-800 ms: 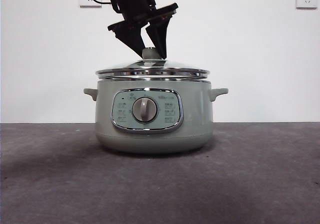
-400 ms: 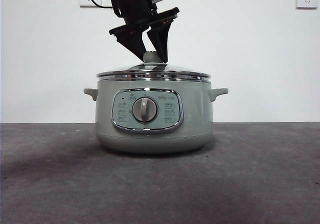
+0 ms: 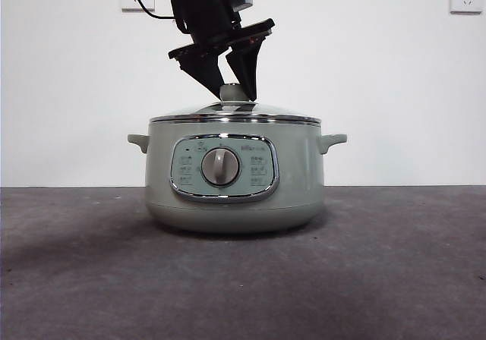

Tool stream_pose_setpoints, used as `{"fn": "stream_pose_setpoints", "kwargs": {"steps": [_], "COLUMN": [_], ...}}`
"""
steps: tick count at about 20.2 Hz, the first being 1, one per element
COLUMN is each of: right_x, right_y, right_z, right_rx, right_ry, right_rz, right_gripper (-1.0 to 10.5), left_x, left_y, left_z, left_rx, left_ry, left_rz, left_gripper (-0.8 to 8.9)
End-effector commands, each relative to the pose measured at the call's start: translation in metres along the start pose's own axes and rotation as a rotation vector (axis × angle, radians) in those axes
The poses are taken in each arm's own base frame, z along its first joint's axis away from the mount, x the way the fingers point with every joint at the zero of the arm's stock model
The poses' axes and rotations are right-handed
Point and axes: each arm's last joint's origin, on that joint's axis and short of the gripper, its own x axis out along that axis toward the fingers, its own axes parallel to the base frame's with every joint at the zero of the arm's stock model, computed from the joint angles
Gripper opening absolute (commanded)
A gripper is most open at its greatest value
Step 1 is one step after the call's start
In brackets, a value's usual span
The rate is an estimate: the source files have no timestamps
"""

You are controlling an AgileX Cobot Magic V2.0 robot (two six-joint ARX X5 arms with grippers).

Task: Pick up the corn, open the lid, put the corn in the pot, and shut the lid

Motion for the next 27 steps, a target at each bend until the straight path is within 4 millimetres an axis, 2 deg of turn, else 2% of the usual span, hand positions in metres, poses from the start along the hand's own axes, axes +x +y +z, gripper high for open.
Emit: {"fn": "stream_pose_setpoints", "kwargs": {"steps": [1, 3, 5, 10, 12, 15, 16, 17, 18, 19, 24, 27], "right_x": [0.003, 0.003, 0.003, 0.003, 0.003, 0.003, 0.003, 0.003, 0.003, 0.003, 0.003, 0.003], "right_y": [0.001, 0.001, 0.001, 0.001, 0.000, 0.000, 0.000, 0.000, 0.000, 0.000, 0.000, 0.000], "right_z": [-0.002, -0.002, -0.002, -0.002, -0.003, -0.004, -0.004, -0.004, -0.004, -0.004, -0.004, -0.004], "right_rx": [0.008, 0.008, 0.008, 0.002, -0.002, -0.003, -0.003, -0.003, -0.002, -0.003, -0.003, -0.003], "right_ry": [0.005, 0.004, 0.006, 0.013, 0.023, 0.026, 0.025, 0.025, 0.026, 0.026, 0.027, 0.026], "right_rz": [-0.001, -0.001, -0.001, -0.003, -0.005, -0.005, -0.005, -0.005, -0.006, -0.006, -0.006, -0.006], "right_gripper": [-0.1, -0.1, -0.1, -0.1, -0.1, -0.1, -0.1, -0.1, -0.1, -0.1, -0.1, 0.0], "left_x": [0.021, 0.021, 0.021, 0.012, -0.003, -0.045, -0.061, -0.080, -0.097, -0.116, -0.204, -0.245], "left_y": [-0.001, -0.001, -0.001, 0.001, 0.000, 0.000, -0.001, -0.003, -0.004, -0.005, -0.014, -0.017], "left_z": [-0.005, -0.004, -0.003, 0.001, 0.005, 0.012, 0.013, 0.012, 0.009, 0.004, -0.035, -0.050], "left_rx": [-0.016, -0.032, -0.041, -0.045, -0.042, -0.039, -0.038, -0.039, -0.036, -0.026, -0.027, -0.029], "left_ry": [0.047, 0.040, 0.024, -0.009, -0.053, -0.161, -0.190, -0.209, -0.215, -0.211, -0.154, -0.227], "left_rz": [-0.009, -0.001, -0.002, 0.004, 0.006, 0.013, 0.015, 0.018, 0.017, 0.016, 0.011, 0.013], "left_gripper": [0.89, 3.20, 4.84, 5.07, 5.07, 5.04, 4.97, 4.32, 2.36, -0.14, -0.03, -0.03]}}
